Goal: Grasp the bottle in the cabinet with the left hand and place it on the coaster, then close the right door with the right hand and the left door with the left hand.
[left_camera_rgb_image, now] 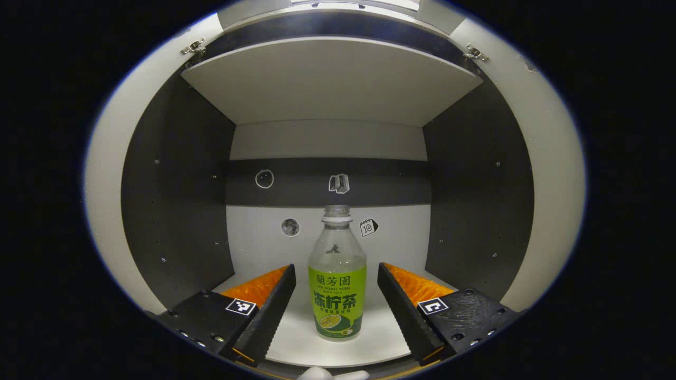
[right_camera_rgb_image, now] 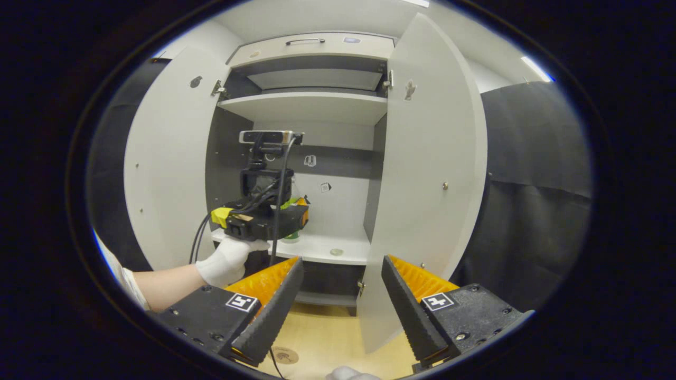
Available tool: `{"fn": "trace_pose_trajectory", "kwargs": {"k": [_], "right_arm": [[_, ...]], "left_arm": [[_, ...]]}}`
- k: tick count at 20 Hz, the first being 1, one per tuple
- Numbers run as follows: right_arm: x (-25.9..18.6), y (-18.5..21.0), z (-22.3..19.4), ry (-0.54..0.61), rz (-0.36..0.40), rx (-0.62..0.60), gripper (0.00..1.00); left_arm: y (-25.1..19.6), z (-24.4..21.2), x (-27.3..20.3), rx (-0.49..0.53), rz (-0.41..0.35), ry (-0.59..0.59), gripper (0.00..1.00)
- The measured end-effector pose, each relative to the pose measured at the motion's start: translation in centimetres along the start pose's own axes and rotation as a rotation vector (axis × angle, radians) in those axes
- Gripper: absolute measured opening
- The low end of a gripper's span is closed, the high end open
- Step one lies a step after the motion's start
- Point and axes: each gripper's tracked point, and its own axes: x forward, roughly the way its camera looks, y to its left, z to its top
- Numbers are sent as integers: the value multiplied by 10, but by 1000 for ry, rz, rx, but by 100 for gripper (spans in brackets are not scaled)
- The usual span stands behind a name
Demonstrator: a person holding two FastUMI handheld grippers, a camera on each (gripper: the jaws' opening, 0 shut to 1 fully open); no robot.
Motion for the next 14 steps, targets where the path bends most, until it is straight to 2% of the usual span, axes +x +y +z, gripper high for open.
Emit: {"fn": "trace_pose_trajectory", "kwargs": {"k": [2, 6, 8, 9, 14], "right_arm": [[0, -1, -4, 9, -3, 1, 98], [-1, -4, -10, 22, -5, 3, 98], [-2, -5, -10, 19, -3, 8, 98], [-2, -5, -8, 16, -4, 8, 96], [-11, -6, -6, -1, 1, 18, 96]], "left_arm": [[-2, -12, 11, 17, 17, 27, 96], [1, -20, 18, -14, 38, 49, 95], [5, -19, 15, -14, 45, 55, 78], [2, -17, 12, -23, 27, 52, 76], [6, 9, -23, 19, -3, -29, 78]]}}
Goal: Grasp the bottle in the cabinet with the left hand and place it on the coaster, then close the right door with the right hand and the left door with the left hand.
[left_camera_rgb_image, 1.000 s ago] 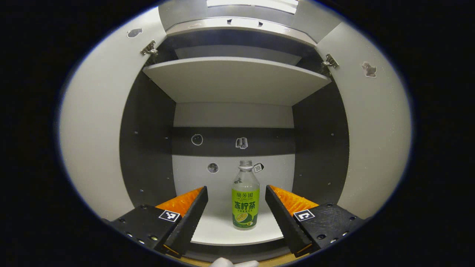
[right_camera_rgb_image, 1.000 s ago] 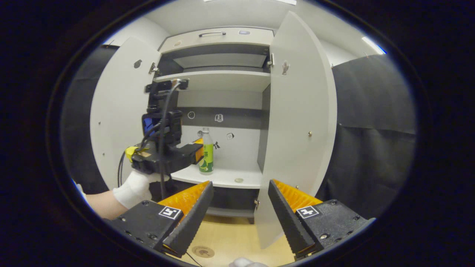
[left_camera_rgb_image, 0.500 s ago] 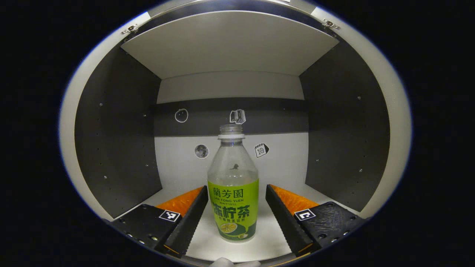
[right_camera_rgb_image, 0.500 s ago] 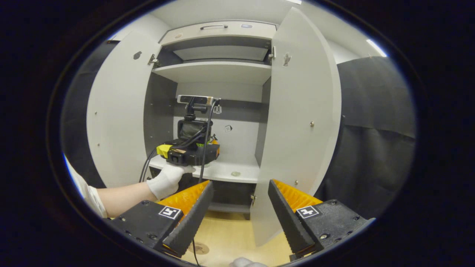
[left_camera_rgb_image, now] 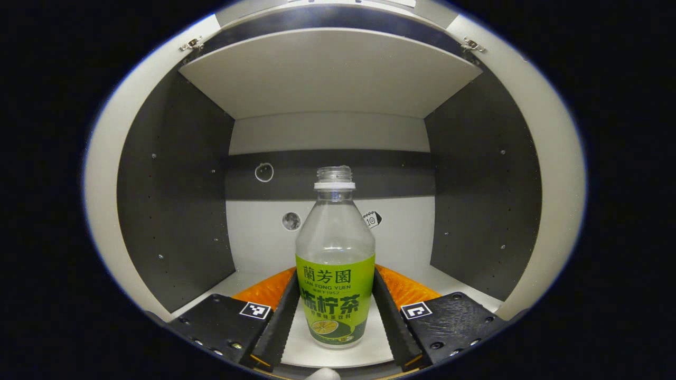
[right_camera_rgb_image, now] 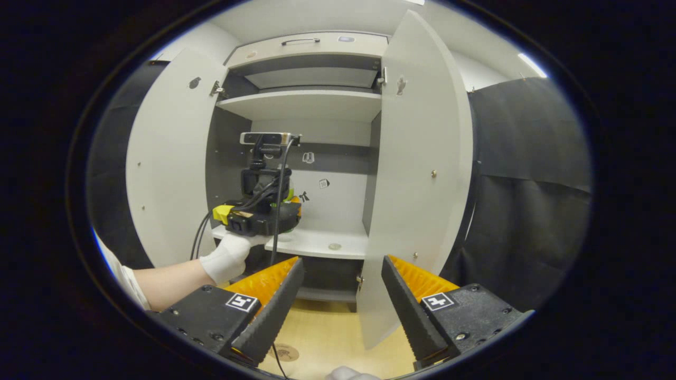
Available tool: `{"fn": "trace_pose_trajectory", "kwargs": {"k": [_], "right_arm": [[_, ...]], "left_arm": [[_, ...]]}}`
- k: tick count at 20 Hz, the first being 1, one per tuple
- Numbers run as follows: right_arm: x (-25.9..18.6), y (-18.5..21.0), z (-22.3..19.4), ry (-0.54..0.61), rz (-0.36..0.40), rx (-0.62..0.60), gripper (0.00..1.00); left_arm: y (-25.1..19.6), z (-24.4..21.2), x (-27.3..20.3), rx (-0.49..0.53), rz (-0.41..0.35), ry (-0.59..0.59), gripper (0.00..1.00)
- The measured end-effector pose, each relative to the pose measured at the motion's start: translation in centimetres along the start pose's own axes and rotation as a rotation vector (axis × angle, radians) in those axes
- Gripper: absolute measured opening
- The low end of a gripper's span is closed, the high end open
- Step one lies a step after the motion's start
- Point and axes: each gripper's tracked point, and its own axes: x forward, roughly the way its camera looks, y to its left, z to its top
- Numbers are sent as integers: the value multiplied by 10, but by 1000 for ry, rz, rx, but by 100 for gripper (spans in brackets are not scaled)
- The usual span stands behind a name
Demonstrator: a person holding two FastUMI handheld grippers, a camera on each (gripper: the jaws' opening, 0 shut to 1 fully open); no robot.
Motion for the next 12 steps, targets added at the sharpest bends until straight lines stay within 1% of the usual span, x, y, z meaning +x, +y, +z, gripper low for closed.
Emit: {"fn": "trace_pose_trajectory", "kwargs": {"k": [1, 2, 3, 4, 5, 6, 11, 12], "right_arm": [[-2, 0, 1, -3, 0, -1, 98], [-5, -1, 0, -5, 0, 1, 98], [-8, -1, -1, -7, 1, 2, 98], [-10, -2, -2, -8, 0, 4, 98], [-12, -3, -4, -8, -1, 7, 96], [-15, -3, -7, -7, -1, 11, 98], [-24, -9, -20, 11, -12, 32, 98], [-27, -10, -22, 10, -12, 40, 98]], "left_arm": [[-1, 7, -15, 1, -12, -14, 74], [-1, 10, -29, -2, -21, -24, 74], [-3, 13, -44, -9, -34, -32, 77], [-4, 14, -60, -13, -45, -41, 74], [-2, 15, -74, -12, -50, -44, 74], [-2, 14, -87, -9, -55, -44, 74], [-13, -11, -154, -36, -102, -15, 74], [-16, -20, -165, -28, -113, -4, 74]]}}
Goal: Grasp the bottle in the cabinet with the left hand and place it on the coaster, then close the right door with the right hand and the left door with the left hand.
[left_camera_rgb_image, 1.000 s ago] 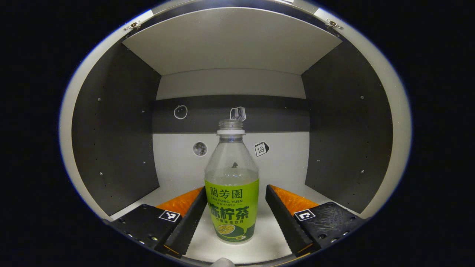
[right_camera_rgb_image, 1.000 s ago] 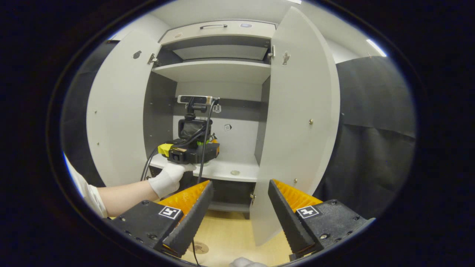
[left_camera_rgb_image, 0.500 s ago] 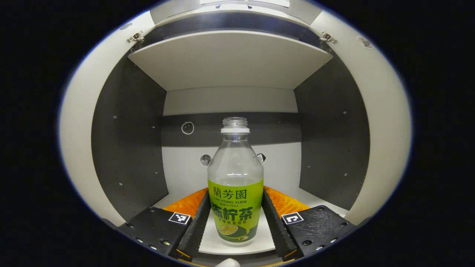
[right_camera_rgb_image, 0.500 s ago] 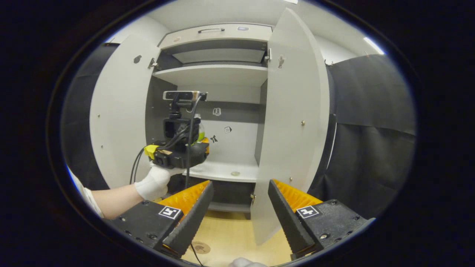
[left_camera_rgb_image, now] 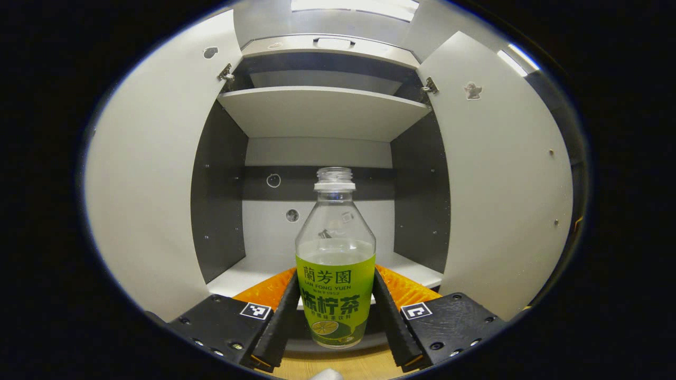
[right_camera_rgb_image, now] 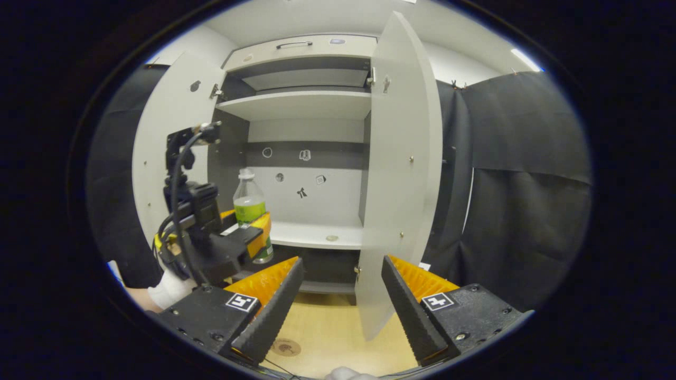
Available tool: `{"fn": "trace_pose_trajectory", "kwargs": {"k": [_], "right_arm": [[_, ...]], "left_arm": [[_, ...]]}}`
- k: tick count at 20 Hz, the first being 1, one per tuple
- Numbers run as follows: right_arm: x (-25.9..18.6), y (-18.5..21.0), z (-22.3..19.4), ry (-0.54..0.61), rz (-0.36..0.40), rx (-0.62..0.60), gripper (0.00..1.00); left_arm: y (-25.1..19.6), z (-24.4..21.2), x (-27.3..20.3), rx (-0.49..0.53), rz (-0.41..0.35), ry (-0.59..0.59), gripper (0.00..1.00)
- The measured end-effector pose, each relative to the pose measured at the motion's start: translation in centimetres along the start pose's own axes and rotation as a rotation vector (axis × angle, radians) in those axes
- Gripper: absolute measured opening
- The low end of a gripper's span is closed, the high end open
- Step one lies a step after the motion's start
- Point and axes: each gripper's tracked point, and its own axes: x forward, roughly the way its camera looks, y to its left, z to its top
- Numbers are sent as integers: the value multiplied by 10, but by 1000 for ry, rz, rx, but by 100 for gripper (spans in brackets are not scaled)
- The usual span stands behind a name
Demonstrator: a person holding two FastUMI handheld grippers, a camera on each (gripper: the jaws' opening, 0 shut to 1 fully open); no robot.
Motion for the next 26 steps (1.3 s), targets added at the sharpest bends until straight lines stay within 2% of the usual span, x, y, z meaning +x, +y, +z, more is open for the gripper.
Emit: {"fn": "trace_pose_trajectory", "kwargs": {"k": [3, 10, 13, 14, 15, 16, 17, 19, 20, 26], "right_arm": [[-7, -8, -4, -1, -6, 22, 98], [-12, -37, -17, 43, -56, 56, 98], [-18, -41, -23, 79, -47, 73, 98], [-19, -42, -27, 95, -44, 68, 98], [-20, -42, -30, 110, -40, 61, 98], [-20, -42, -32, 121, -38, 53, 98], [-20, -41, -34, 131, -38, 45, 98], [-22, -40, -36, 144, -30, 35, 98], [-22, -39, -37, 152, -29, 29, 98], [-23, -38, -37, 166, -20, -13, 98]], "left_arm": [[-13, -31, -33, 12, -42, 33, 74], [-48, -97, -87, -18, -140, 20, 74], [-66, -138, -105, -41, -190, 59, 74], [-71, -147, -111, -45, -201, 53, 78], [-75, -158, -116, -44, -212, 47, 74], [-78, -170, -121, -37, -221, 55, 78], [-81, -184, -125, -29, -231, 70, 74], [-86, -209, -134, -18, -247, 91, 78], [-87, -218, -138, -21, -256, 92, 74], [-82, -266, -147, -30, -236, 151, 74]]}}
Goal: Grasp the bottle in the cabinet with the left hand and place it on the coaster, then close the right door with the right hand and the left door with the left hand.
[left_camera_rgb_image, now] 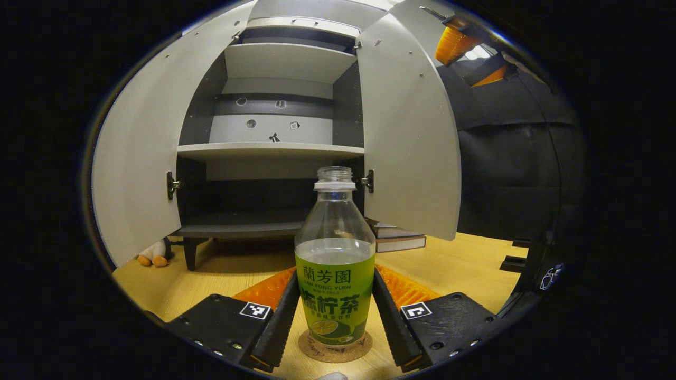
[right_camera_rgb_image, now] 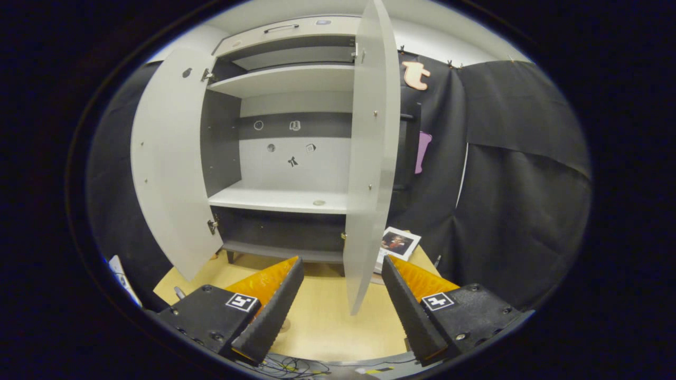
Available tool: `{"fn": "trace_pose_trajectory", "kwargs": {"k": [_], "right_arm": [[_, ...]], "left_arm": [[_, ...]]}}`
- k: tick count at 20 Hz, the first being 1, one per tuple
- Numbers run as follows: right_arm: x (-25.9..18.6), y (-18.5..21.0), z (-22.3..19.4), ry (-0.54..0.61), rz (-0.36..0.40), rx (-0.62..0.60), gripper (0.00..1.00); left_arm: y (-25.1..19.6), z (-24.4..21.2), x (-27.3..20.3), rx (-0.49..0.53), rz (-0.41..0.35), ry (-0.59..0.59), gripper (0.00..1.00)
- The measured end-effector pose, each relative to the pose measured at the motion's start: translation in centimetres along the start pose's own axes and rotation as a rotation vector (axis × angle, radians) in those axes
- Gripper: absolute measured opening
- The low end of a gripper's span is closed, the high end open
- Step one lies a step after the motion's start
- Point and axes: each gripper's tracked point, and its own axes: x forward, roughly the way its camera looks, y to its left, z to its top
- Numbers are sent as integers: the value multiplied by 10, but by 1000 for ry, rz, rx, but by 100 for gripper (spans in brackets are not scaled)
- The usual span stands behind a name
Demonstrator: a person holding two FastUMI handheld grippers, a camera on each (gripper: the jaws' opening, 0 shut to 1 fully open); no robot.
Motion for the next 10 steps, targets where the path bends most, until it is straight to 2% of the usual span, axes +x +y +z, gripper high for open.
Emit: {"fn": "trace_pose_trajectory", "kwargs": {"k": [5, 7, 8, 10], "right_arm": [[-4, 3, 0, 2, 3, -13, 98], [-4, 4, -2, 5, 4, -18, 98], [-4, 5, -2, 5, 5, -18, 98], [-4, 6, -4, 9, 2, -21, 99]], "left_arm": [[-1, -13, -3, 6, -9, 4, 74], [-2, -12, -4, 18, -17, 6, 78], [-3, -10, -4, 20, -22, 1, 75], [-6, -13, -5, 43, -24, 15, 78]]}}
